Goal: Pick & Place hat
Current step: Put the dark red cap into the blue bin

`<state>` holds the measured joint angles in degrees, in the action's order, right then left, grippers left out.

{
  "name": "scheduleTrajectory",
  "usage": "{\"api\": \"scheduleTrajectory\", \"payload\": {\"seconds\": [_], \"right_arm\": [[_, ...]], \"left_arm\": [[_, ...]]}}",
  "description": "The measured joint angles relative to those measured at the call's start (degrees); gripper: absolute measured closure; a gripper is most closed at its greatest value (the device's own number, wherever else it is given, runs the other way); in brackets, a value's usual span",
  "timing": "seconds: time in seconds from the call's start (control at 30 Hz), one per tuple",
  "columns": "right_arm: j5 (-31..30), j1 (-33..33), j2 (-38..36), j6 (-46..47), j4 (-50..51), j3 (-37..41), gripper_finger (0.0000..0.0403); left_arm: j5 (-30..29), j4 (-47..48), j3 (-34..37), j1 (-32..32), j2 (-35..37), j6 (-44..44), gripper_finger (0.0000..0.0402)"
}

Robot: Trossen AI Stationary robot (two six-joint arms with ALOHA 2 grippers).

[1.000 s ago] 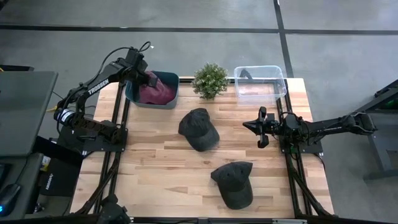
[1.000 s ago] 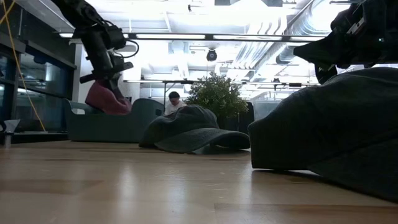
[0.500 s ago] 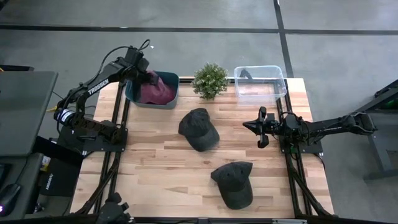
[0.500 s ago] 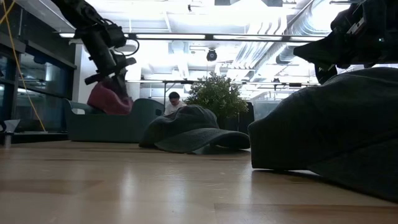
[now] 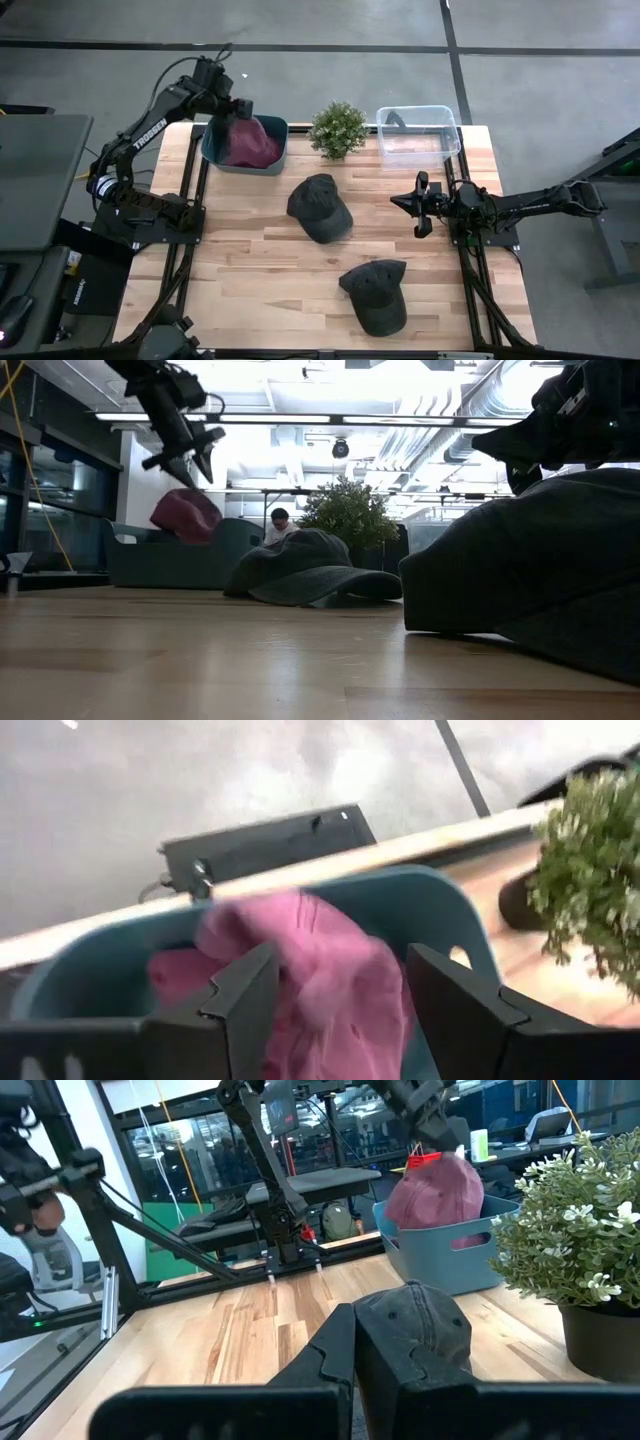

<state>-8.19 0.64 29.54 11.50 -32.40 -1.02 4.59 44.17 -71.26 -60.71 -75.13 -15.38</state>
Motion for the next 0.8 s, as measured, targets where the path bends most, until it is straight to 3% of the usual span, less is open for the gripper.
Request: {"api": "scheduleTrajectory", "payload": {"seconds": [0.3, 0.43, 0.63, 0.8], "right_arm": [[0.0, 0.0, 0.0, 0.0, 0.0, 0.0, 0.0402], [0.0, 0.0, 0.0, 0.0, 0.0, -0.02, 0.0402], [0.0, -0.01, 0.0, -0.01, 0.0, -0.02, 0.0402], [-0.02, -0.02, 0.0, 0.0, 0.0, -0.02, 0.0402]], "left_arm": [[0.45, 9.32, -7.66, 0.0, 0.11, -7.45, 0.0202], [4.34, 13.91, -7.72, -0.02, 0.09, -9.15, 0.0256], [10.88, 18.69, -7.67, 1.19, 0.09, -10.44, 0.0383], [12.68, 22.77, -5.96, 4.27, 0.09, -11.07, 0.0395]]}}
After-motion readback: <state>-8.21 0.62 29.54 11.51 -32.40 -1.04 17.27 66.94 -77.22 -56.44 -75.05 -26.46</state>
